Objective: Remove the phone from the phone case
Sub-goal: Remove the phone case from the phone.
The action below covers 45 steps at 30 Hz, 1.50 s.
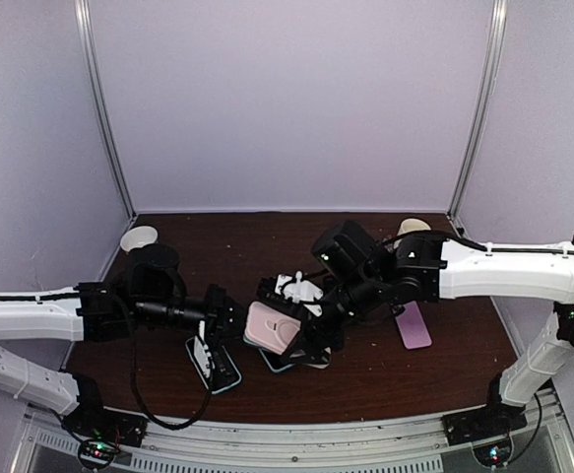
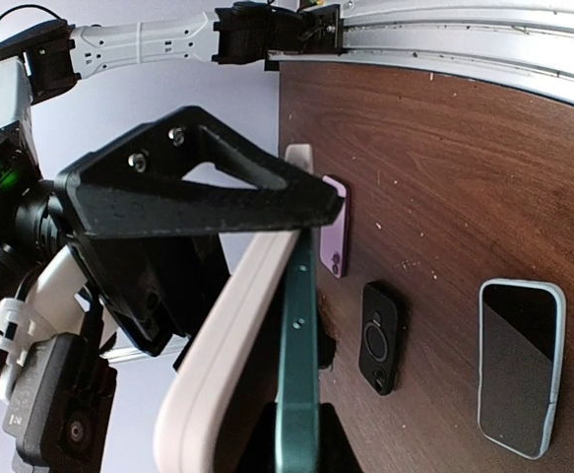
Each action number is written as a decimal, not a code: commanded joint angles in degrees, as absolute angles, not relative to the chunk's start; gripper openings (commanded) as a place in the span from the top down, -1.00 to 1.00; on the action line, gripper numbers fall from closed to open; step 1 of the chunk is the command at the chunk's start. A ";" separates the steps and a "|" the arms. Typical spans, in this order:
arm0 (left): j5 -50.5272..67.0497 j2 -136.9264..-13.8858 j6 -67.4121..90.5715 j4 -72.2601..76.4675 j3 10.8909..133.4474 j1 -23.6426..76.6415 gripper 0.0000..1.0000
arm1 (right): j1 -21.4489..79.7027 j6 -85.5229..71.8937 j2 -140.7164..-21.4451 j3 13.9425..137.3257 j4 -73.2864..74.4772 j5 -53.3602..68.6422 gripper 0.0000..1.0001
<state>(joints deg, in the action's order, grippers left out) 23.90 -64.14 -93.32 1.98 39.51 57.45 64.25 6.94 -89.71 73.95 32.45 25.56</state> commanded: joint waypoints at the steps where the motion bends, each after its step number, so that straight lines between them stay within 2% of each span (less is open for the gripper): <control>1: 24.11 -62.34 -92.72 7.82 39.95 57.61 1.00 | 63.99 6.28 -90.09 75.76 33.89 26.79 -0.50; 45: 17.80 -60.53 -93.64 7.56 39.26 57.65 1.00 | 63.04 5.76 -83.45 66.92 36.32 25.42 -0.47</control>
